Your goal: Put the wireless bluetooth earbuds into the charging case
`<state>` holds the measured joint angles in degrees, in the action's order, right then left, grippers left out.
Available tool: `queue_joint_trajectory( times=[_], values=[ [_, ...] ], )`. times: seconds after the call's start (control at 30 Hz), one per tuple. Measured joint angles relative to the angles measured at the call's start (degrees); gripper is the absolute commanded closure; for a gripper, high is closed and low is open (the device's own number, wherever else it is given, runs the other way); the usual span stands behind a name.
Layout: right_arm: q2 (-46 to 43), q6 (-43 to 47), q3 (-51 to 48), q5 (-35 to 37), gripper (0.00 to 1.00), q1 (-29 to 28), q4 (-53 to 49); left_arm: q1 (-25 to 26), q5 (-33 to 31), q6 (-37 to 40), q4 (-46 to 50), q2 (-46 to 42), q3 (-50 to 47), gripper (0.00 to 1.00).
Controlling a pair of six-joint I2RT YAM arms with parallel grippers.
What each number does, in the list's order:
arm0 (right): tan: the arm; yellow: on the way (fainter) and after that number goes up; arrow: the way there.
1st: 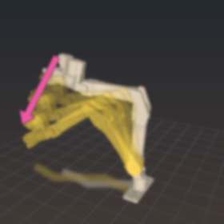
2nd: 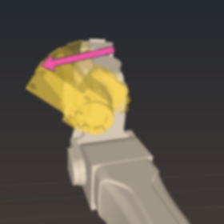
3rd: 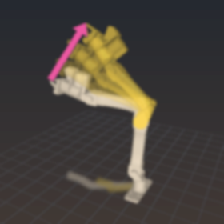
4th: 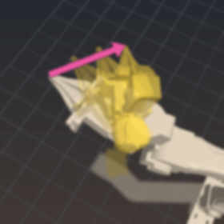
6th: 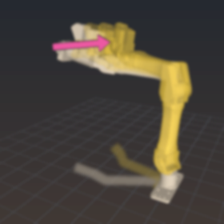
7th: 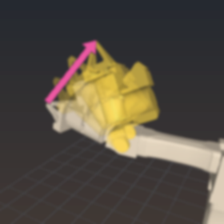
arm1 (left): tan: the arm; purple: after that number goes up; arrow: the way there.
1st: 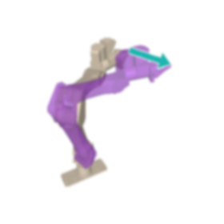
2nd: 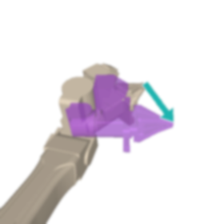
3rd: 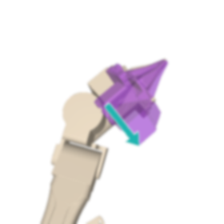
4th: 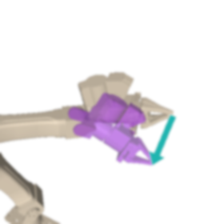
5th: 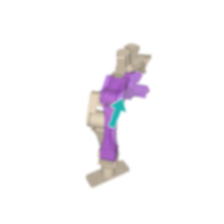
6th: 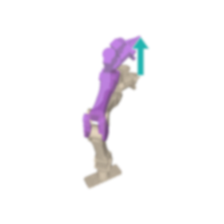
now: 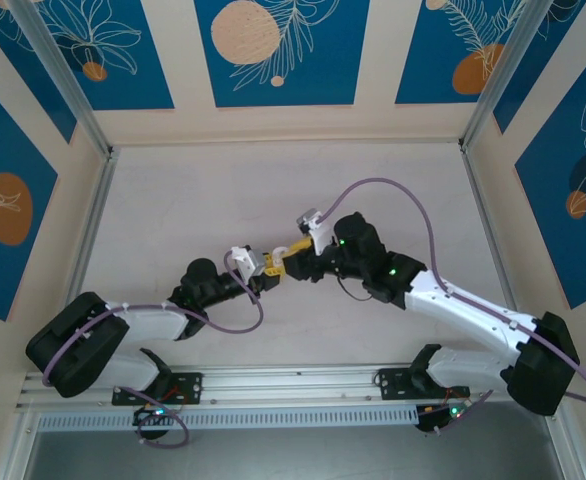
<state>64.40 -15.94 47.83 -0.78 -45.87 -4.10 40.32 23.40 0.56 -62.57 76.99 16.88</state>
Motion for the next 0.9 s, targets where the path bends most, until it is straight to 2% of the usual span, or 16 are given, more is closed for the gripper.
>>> queue_joint_trajectory(
  times=[0.27,0.33,0.57,0.73,0.9],
  values=[
    [-7.21,2.91,-3.61,-10.08,0.40,8.63,0.94,0.00,3.61,-0.13,-0.04,-0.02,0.04,0.84],
    [-8.72,5.90,-5.95,-13.49,0.33,10.69,1.25,0.00,5.25,-0.26,-0.04,0.00,0.42,0.84],
    [-12.33,18.23,-9.79,-26.14,0.18,17.84,1.68,0.00,10.73,-0.96,-0.48,0.11,2.64,0.84],
    [-13.27,27.45,-10.38,-31.50,0.15,19.78,0.66,0.00,13.79,-1.33,-0.66,0.11,3.39,0.84],
    [-8.83,33.64,-8.41,-36.20,0.17,20.02,-3.19,0.00,15.93,-1.57,-0.63,0.11,3.61,0.84]
  ],
)
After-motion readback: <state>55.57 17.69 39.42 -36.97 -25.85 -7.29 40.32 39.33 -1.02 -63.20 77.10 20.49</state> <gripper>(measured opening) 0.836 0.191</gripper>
